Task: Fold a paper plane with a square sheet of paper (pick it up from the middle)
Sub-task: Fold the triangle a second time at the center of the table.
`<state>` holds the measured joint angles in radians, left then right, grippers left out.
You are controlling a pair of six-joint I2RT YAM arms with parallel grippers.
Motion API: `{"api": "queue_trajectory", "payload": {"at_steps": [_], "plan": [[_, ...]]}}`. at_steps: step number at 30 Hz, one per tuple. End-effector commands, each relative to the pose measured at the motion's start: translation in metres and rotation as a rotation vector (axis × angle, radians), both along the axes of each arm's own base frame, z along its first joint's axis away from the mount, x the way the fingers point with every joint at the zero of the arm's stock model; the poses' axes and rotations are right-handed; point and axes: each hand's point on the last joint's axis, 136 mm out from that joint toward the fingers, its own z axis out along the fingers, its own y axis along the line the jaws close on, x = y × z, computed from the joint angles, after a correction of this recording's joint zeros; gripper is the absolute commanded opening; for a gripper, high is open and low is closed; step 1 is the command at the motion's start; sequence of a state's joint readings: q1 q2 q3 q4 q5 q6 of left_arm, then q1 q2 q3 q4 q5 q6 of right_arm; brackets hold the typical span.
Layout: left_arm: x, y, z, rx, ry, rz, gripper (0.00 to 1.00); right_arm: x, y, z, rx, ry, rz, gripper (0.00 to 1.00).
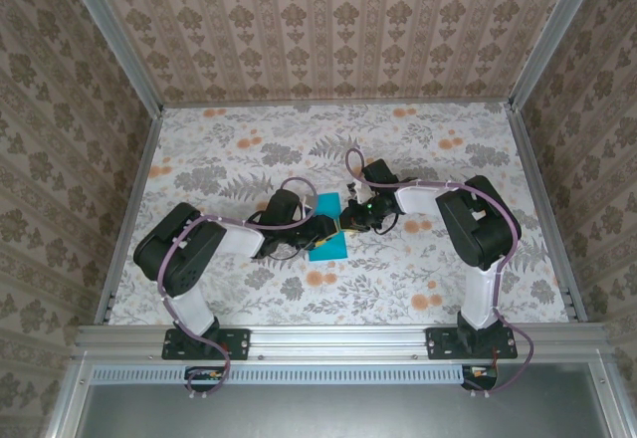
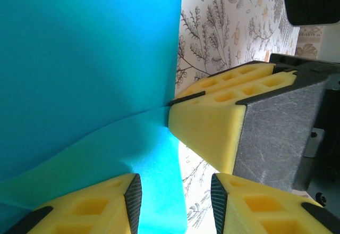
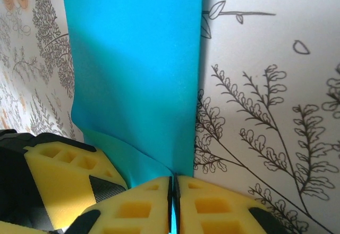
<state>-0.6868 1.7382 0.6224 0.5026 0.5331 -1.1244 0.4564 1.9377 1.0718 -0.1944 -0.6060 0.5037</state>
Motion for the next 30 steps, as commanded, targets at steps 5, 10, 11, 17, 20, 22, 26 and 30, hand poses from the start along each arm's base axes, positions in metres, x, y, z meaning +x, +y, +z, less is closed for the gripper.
{"api": "queue_trajectory", "payload": {"at_steps": [5, 10, 11, 17, 20, 22, 26, 30], "plan": [[-0.018, 0.020, -0.030, 0.125, 0.083, 0.054, 0.42, 0.003, -0.014, 0.031, -0.025, -0.035, -0.085, 0.29], [-0.018, 0.024, -0.031, 0.144, 0.076, 0.074, 0.40, -0.009, -0.028, 0.042, -0.034, -0.052, -0.114, 0.32], [-0.017, 0.025, -0.031, 0.148, 0.073, 0.079, 0.39, -0.014, -0.028, 0.044, -0.025, -0.045, -0.112, 0.30], [-0.017, 0.027, -0.036, 0.167, 0.073, 0.102, 0.35, -0.052, -0.020, 0.044, -0.004, -0.006, -0.060, 0.14], [-0.017, 0.029, -0.039, 0.177, 0.081, 0.118, 0.31, -0.065, -0.010, 0.044, -0.008, -0.004, -0.030, 0.08], [-0.017, 0.030, -0.041, 0.181, 0.083, 0.128, 0.29, -0.070, -0.005, 0.041, -0.024, 0.001, -0.016, 0.06], [-0.017, 0.033, -0.043, 0.189, 0.088, 0.144, 0.27, -0.073, 0.006, 0.033, -0.040, 0.007, 0.005, 0.04], [-0.018, 0.033, -0.044, 0.192, 0.091, 0.141, 0.25, -0.074, 0.015, 0.028, -0.053, 0.009, 0.026, 0.04]]}}
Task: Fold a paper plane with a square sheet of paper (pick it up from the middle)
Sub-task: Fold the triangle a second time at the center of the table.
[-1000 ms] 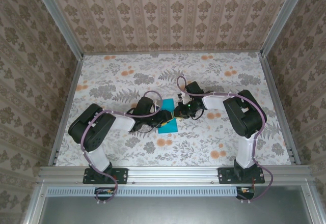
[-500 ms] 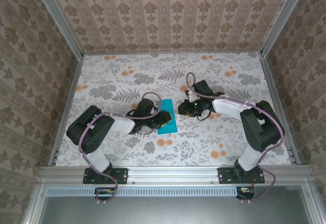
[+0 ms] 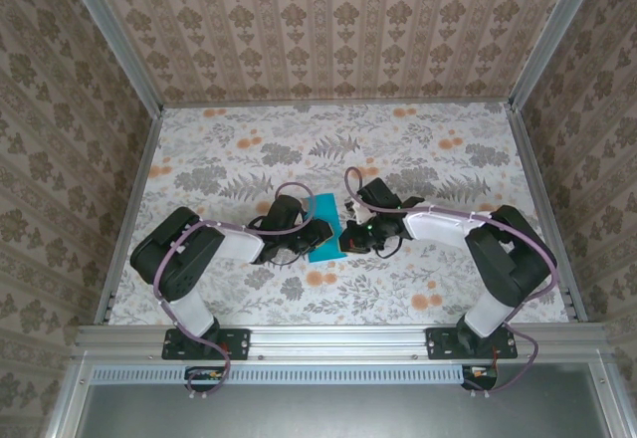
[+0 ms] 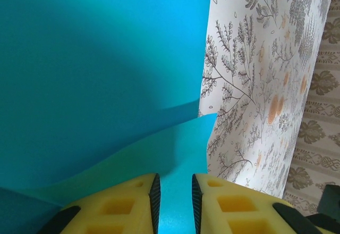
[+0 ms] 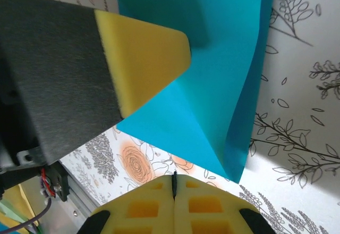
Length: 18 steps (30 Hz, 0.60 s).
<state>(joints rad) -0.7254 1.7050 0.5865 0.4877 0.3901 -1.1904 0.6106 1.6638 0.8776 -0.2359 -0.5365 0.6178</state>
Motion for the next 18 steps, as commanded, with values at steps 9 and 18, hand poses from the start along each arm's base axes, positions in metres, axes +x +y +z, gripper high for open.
{"api": "queue_trajectory", "payload": {"at_steps": [9, 18], "plan": [[-0.022, 0.027, -0.039, 0.155, 0.113, 0.027, 0.25, 0.015, 0.013, -0.011, -0.065, -0.021, 0.012, 0.04], [-0.024, 0.034, -0.045, 0.219, 0.137, 0.031, 0.24, 0.015, 0.009, -0.024, -0.121, -0.011, 0.037, 0.04]]}}
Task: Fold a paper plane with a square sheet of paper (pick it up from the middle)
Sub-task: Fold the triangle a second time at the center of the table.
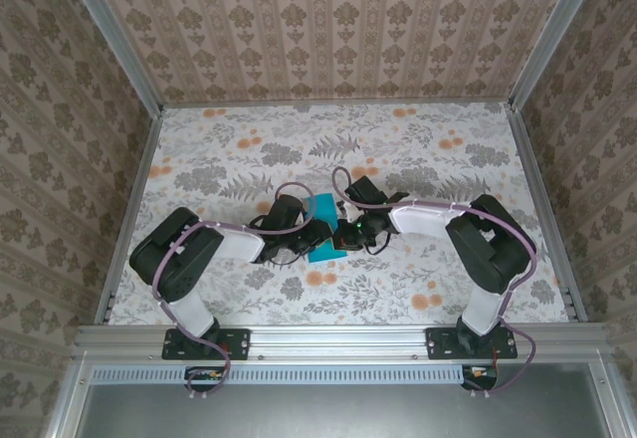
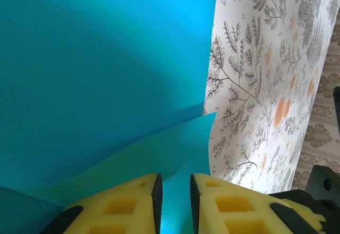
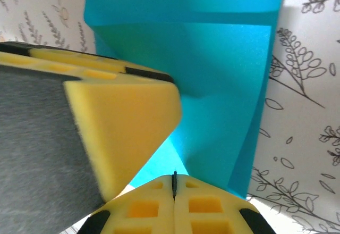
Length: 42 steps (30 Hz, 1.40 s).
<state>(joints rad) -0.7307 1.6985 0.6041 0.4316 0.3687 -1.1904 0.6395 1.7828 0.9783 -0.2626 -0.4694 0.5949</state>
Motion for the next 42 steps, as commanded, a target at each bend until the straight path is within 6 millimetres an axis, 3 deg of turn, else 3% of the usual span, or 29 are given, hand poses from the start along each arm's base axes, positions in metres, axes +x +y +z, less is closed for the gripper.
{"api": "queue_trajectory", "payload": {"at_steps": [1, 24, 32, 37, 42], "plan": [[-0.024, 0.033, -0.043, 0.194, 0.125, 0.021, 0.24, -0.001, -0.004, -0.009, -0.054, 0.007, 0.020, 0.04], [-0.029, 0.045, -0.055, 0.265, 0.163, 0.045, 0.21, -0.020, -0.029, -0.026, -0.163, 0.044, 0.053, 0.04], [-0.030, 0.045, -0.056, 0.263, 0.166, 0.044, 0.21, -0.036, -0.052, -0.034, -0.209, 0.077, 0.050, 0.03], [-0.029, 0.043, -0.053, 0.256, 0.159, 0.038, 0.20, -0.036, -0.055, -0.017, -0.169, 0.047, 0.038, 0.03], [-0.026, 0.039, -0.048, 0.246, 0.139, 0.026, 0.20, -0.020, -0.032, 0.017, -0.033, -0.035, 0.038, 0.03]]}}
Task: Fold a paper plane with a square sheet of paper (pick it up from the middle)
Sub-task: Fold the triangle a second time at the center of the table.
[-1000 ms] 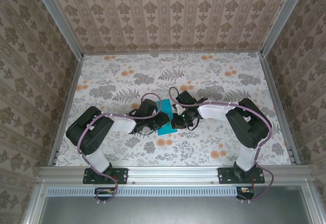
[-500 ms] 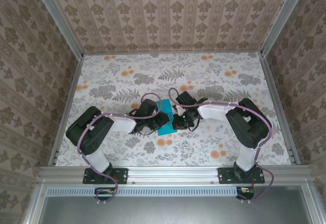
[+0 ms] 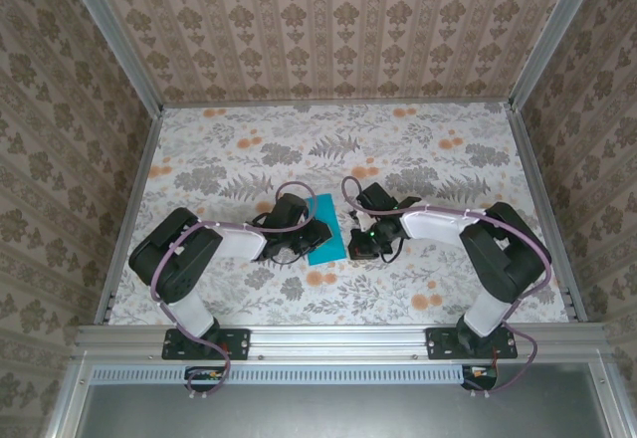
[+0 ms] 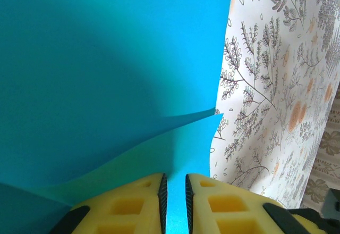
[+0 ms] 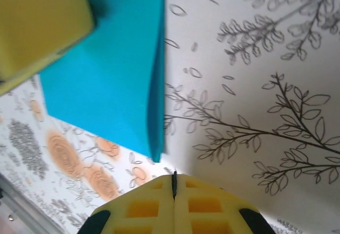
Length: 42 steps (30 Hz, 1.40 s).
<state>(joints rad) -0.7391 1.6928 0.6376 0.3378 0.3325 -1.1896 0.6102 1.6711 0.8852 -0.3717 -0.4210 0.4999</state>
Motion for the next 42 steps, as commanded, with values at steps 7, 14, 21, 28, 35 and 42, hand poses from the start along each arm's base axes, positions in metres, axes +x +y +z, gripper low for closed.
{"api": "queue_trajectory", "payload": {"at_steps": [7, 14, 21, 28, 35, 42], "plan": [[-0.025, 0.034, -0.039, 0.179, 0.102, 0.004, 0.19, 0.016, 0.033, 0.015, 0.143, 0.005, 0.009, 0.02], [-0.018, 0.027, -0.024, 0.140, 0.042, -0.016, 0.19, 0.019, 0.035, -0.005, 0.120, 0.044, 0.008, 0.02], [-0.010, 0.005, 0.021, 0.049, -0.113, -0.091, 0.23, 0.013, 0.022, -0.025, 0.038, 0.072, 0.003, 0.02], [-0.020, -0.007, 0.021, 0.060, -0.121, -0.122, 0.18, 0.012, 0.019, -0.029, 0.022, 0.079, -0.001, 0.01], [-0.022, -0.014, 0.005, 0.049, -0.093, -0.117, 0.12, 0.011, 0.018, -0.029, 0.017, 0.082, 0.000, 0.00], [-0.019, -0.016, 0.002, 0.037, -0.099, -0.108, 0.09, 0.007, 0.016, -0.034, 0.005, 0.094, 0.003, 0.00]]}}
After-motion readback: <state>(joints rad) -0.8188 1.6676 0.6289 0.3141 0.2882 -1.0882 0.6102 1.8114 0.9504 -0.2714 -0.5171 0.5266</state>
